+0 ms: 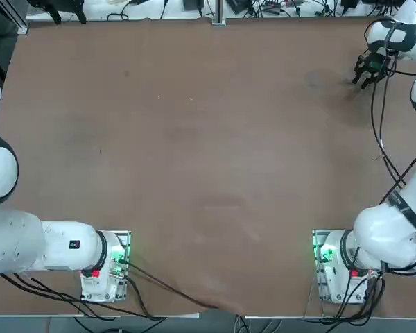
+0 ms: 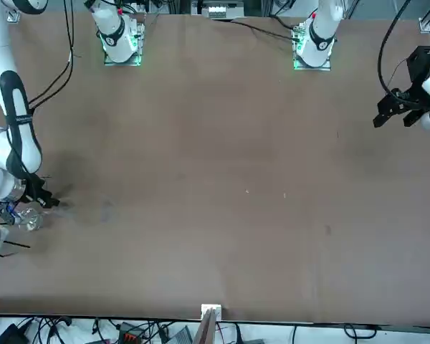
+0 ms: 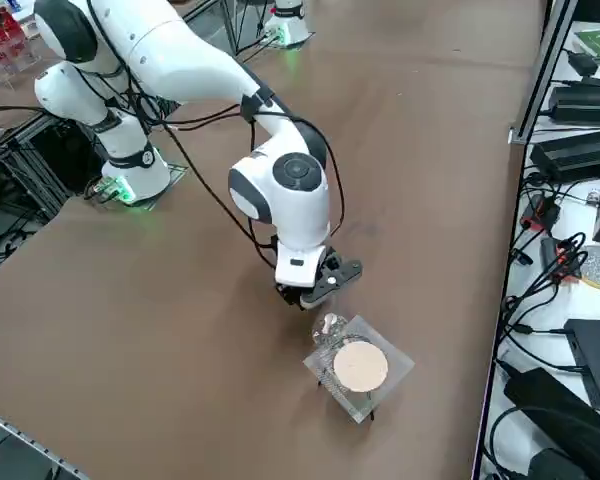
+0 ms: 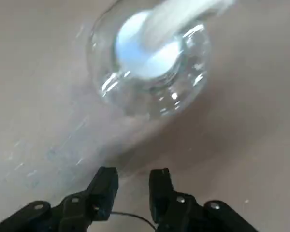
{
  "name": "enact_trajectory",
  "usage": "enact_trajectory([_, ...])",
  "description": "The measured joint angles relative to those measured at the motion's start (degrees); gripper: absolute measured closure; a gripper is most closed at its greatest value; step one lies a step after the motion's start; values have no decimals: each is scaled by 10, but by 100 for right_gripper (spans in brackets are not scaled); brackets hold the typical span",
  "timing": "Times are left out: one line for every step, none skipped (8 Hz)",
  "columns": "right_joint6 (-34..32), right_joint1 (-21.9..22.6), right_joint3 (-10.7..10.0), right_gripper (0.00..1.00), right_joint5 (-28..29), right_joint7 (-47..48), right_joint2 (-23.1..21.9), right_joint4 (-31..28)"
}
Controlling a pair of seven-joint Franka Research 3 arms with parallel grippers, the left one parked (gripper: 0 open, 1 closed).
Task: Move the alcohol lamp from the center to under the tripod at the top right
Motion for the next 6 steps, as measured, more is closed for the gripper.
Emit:
enact_trajectory([5, -4, 0, 58, 0, 0, 1, 4])
enact_trajectory([9, -4, 0, 59, 0, 0, 2, 8])
enact_trajectory([16, -4, 0, 62, 0, 0, 6, 12])
enact_trajectory([24, -4, 0, 64, 0, 0, 11, 18])
enact_trajectory([35, -4, 0, 65, 0, 0, 17, 25])
enact_trajectory([45, -5, 0, 70, 0, 0, 25, 34])
